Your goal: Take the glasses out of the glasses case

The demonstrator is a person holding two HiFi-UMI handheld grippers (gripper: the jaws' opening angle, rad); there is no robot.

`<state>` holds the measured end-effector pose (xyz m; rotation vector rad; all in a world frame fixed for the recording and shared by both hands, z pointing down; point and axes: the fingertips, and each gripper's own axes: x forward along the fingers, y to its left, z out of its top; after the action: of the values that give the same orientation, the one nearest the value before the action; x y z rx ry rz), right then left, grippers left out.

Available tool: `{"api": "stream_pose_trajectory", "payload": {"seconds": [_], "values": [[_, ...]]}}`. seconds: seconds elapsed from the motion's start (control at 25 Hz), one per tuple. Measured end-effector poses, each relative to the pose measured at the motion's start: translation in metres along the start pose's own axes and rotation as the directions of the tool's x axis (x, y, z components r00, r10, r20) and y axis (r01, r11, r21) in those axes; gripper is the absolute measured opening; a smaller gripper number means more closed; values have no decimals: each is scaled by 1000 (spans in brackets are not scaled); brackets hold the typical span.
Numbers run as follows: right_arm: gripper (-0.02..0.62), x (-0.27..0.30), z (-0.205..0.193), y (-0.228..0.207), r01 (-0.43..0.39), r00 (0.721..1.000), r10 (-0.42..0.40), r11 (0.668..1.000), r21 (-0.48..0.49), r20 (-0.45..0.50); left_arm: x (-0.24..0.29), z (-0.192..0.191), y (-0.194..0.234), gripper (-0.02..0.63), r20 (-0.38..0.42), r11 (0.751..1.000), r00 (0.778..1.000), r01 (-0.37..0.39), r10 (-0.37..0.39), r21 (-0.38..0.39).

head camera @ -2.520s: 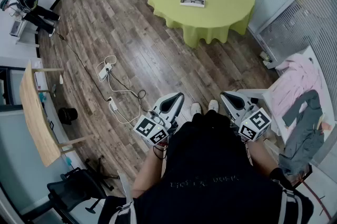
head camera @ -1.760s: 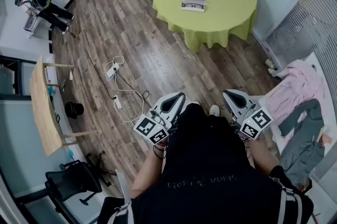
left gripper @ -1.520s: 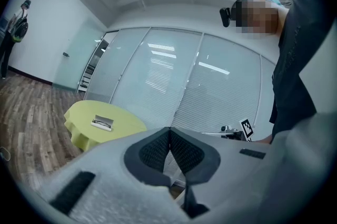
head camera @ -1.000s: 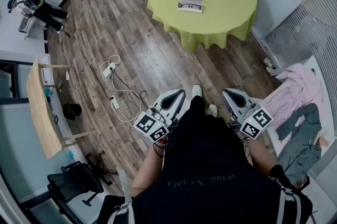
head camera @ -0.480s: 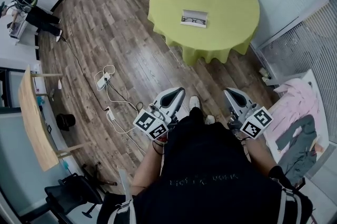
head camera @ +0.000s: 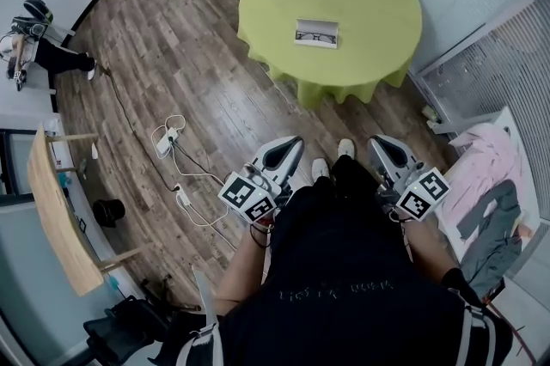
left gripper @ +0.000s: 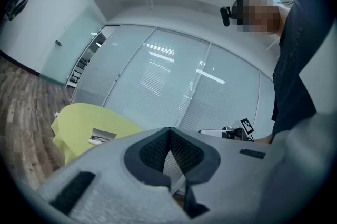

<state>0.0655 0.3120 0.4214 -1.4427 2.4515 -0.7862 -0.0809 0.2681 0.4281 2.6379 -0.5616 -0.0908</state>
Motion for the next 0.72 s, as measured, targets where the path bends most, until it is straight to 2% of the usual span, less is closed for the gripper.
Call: {"api": "stream_pose_trajectory", "payload": {"seconds": [0.36, 0.48, 0.72], "values": [[28, 21, -5, -18, -24, 1000, 24, 1000, 9, -18, 5, 2, 17, 12, 6, 999, 1000, -29, 29, 29], [29, 29, -7, -25, -37, 998, 38, 999, 32, -41, 10, 5, 24, 12, 12, 999, 999, -50, 49, 17], [29, 49, 5, -48, -49, 998, 52, 997, 65, -46, 36, 15, 46, 12, -20, 998, 998, -58, 58, 25]]}}
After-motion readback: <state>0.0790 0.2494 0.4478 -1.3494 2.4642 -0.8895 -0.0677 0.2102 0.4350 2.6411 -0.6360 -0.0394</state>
